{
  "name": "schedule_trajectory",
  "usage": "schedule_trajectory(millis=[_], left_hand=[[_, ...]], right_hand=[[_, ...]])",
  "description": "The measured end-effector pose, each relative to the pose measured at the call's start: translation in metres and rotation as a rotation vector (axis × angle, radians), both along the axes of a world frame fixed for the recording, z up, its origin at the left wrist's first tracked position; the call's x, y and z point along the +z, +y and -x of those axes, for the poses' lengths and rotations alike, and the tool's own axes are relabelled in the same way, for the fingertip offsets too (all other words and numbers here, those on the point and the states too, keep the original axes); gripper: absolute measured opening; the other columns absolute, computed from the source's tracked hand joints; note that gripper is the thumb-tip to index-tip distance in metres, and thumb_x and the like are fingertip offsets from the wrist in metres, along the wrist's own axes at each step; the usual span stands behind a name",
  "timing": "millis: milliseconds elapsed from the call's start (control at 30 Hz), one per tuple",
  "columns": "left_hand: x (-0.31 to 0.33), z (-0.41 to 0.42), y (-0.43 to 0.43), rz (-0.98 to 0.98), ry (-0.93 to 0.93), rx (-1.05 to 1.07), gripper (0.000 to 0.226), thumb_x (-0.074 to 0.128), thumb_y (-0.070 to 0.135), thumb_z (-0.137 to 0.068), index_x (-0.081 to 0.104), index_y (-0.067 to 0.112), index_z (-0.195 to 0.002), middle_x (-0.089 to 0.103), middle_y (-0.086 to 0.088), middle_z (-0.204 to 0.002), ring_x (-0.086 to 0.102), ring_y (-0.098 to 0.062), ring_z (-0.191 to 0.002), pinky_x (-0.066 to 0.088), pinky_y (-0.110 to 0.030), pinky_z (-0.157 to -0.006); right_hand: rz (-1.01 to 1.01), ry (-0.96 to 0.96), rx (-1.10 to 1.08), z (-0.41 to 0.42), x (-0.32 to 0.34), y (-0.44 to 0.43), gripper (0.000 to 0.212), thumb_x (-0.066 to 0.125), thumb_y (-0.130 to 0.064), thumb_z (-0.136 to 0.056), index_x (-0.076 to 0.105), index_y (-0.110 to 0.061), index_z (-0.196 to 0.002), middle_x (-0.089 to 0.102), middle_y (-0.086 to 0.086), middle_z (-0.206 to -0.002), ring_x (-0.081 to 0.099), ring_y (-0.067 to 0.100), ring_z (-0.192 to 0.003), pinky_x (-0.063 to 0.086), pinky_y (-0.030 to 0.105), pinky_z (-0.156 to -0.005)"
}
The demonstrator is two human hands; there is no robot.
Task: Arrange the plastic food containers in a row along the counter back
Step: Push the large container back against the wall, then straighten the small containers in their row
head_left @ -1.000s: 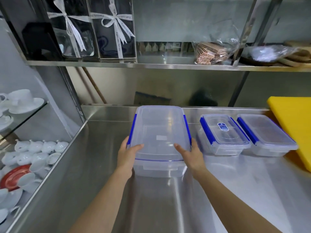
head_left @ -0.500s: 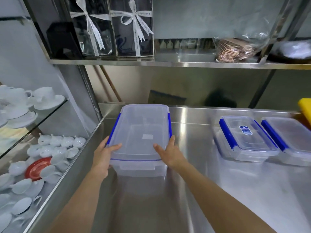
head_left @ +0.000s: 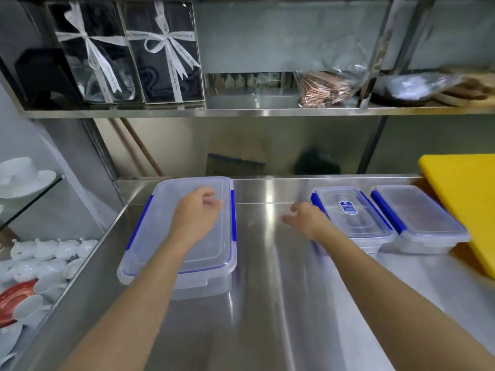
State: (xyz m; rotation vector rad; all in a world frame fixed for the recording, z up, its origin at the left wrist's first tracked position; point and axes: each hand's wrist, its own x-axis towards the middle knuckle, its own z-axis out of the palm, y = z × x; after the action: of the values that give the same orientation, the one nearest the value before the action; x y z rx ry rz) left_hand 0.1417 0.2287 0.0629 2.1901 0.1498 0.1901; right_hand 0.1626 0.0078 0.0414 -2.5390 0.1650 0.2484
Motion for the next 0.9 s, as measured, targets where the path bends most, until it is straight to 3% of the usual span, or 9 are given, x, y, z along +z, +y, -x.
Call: schedule_trajectory(millis=[100,200,267,333,433,500,633,900], left_hand=[[0.008,-0.005,-0.085,0.523,0.156,-0.240,0.005,0.058,0.017,-0.089,0.063,0.017,-0.089,0.066,-0.003,-0.090,0.063,-0.020,-0.089,0.049,-0.036,-0.087],[-0.013,-0.018,-0.154,0.717,0.312,-0.210,0.003,0.058,0.017,-0.089,0.055,0.018,-0.090,0.057,0.001,-0.081,0.056,-0.018,-0.084,0.046,-0.028,-0.073],[-0.034,-0.021,-0.191,0.815,0.464,-0.173,0.011,0.057,0.020,-0.089,0.052,0.019,-0.099,0.051,0.007,-0.078,0.051,-0.010,-0.073,0.037,-0.021,-0.057],[-0.057,-0.026,-0.219,0.901,0.582,-0.151,0.035,0.055,0.023,-0.090,0.046,0.017,-0.123,0.060,0.002,-0.093,0.054,-0.008,-0.075,0.038,-0.022,-0.056],[-0.094,-0.037,-0.249,0.855,0.584,-0.134,0.060,0.056,0.026,-0.088,0.028,0.025,-0.141,0.053,-0.006,-0.133,0.057,-0.024,-0.110,0.048,-0.032,-0.085],[-0.112,-0.044,-0.265,0.772,0.540,-0.117,0.067,0.058,0.027,-0.086,0.025,0.027,-0.144,0.049,-0.007,-0.140,0.054,-0.027,-0.117,0.045,-0.039,-0.099],[-0.123,-0.046,-0.276,0.753,0.497,-0.089,0.075,0.057,0.026,-0.086,0.014,0.029,-0.147,0.048,-0.007,-0.140,0.052,-0.029,-0.118,0.043,-0.043,-0.102],[-0.143,-0.052,-0.244,0.675,0.345,-0.063,0.070,0.051,0.032,-0.078,0.024,0.037,-0.142,0.053,0.000,-0.135,0.056,-0.021,-0.111,0.047,-0.039,-0.096]], right_hand=[[0.089,-0.107,-0.228,-0.003,-0.016,-0.056,0.040,0.045,-0.034,-0.094,0.048,-0.008,-0.124,0.059,0.017,-0.125,0.056,0.036,-0.111,0.047,0.044,-0.093],[0.191,-0.190,-0.389,0.000,-0.038,-0.100,0.049,0.046,-0.038,-0.094,0.041,-0.006,-0.131,0.053,0.019,-0.132,0.051,0.036,-0.118,0.045,0.046,-0.097],[0.245,-0.113,-0.440,0.003,-0.055,-0.120,0.063,0.041,-0.048,-0.093,0.030,-0.006,-0.138,0.038,0.022,-0.143,0.037,0.039,-0.131,0.034,0.048,-0.107],[0.206,-0.021,-0.475,0.002,-0.073,-0.135,0.074,0.035,-0.055,-0.091,0.015,-0.009,-0.146,0.020,0.022,-0.153,0.019,0.038,-0.141,0.021,0.048,-0.114],[0.113,0.030,-0.517,-0.004,-0.091,-0.148,0.080,0.032,-0.060,-0.090,0.004,-0.013,-0.148,0.005,0.021,-0.157,0.008,0.036,-0.144,0.014,0.049,-0.116],[0.094,0.018,-0.519,-0.009,-0.097,-0.150,0.079,0.033,-0.059,-0.090,0.004,-0.013,-0.148,0.006,0.022,-0.156,0.011,0.038,-0.143,0.019,0.050,-0.114],[0.125,-0.018,-0.522,-0.015,-0.102,-0.150,0.077,0.038,-0.054,-0.091,0.008,-0.010,-0.147,0.014,0.025,-0.152,0.019,0.040,-0.139,0.025,0.049,-0.112],[0.257,-0.099,-0.463,-0.017,-0.110,-0.114,0.080,0.038,-0.056,-0.089,0.013,-0.004,-0.144,0.031,0.027,-0.140,0.036,0.040,-0.126,0.033,0.044,-0.106]])
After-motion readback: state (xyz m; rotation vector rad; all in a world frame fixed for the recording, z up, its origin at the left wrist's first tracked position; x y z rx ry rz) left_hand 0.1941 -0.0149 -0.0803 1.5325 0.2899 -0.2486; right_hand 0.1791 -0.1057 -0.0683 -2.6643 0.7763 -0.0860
